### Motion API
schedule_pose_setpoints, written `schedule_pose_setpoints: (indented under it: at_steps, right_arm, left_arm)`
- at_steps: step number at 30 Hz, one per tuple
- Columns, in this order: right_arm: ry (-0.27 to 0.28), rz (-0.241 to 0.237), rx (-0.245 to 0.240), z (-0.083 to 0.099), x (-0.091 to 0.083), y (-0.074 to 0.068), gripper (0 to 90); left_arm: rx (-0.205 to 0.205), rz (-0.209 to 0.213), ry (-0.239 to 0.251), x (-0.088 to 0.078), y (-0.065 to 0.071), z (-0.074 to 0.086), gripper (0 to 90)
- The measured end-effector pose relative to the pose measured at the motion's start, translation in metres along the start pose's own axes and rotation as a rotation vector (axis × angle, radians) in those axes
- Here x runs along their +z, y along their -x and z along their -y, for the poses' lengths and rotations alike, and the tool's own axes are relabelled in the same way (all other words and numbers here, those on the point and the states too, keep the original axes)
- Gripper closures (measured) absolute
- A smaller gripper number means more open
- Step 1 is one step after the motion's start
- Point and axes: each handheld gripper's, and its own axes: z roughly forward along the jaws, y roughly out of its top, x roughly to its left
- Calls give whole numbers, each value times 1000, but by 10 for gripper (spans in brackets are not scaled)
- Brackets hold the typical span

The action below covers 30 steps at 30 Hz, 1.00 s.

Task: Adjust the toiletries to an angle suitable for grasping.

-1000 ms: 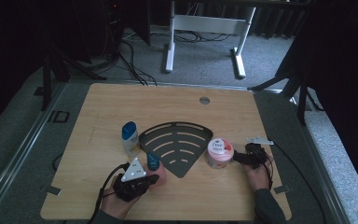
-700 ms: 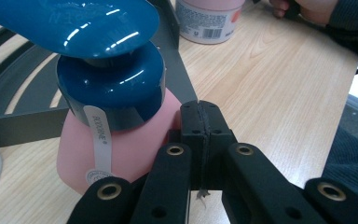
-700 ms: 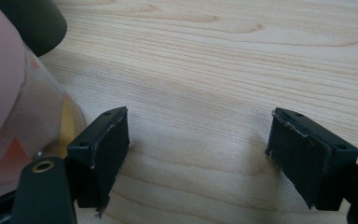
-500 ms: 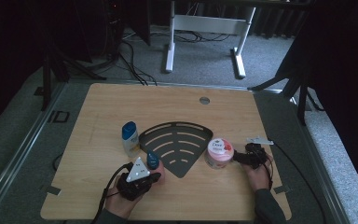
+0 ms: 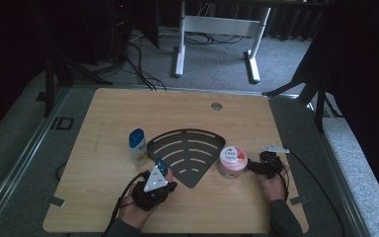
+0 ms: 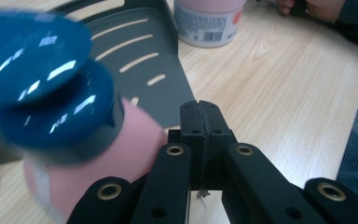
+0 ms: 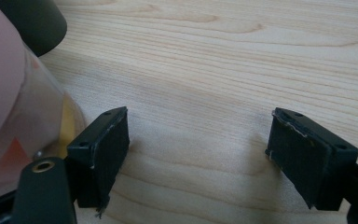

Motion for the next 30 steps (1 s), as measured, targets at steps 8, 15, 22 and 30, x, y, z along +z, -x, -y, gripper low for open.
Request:
schedule_pose_setpoints:
  at_steps: [8, 15, 22, 30]
  right_arm:
    - [0, 0, 0, 0, 0, 0, 202]
    - [0, 0, 0, 0, 0, 0, 202]
    - [0, 0, 0, 0, 0, 0, 202]
    - [0, 0, 0, 0, 0, 0, 202]
  left_arm:
    - [-27, -38, 2, 4, -4, 0, 900]
    - [-36, -61, 3, 0, -9, 4, 900]
    - [-62, -126, -1, -6, -23, 8, 900]
    - [-83, -173, -3, -13, -34, 14, 900]
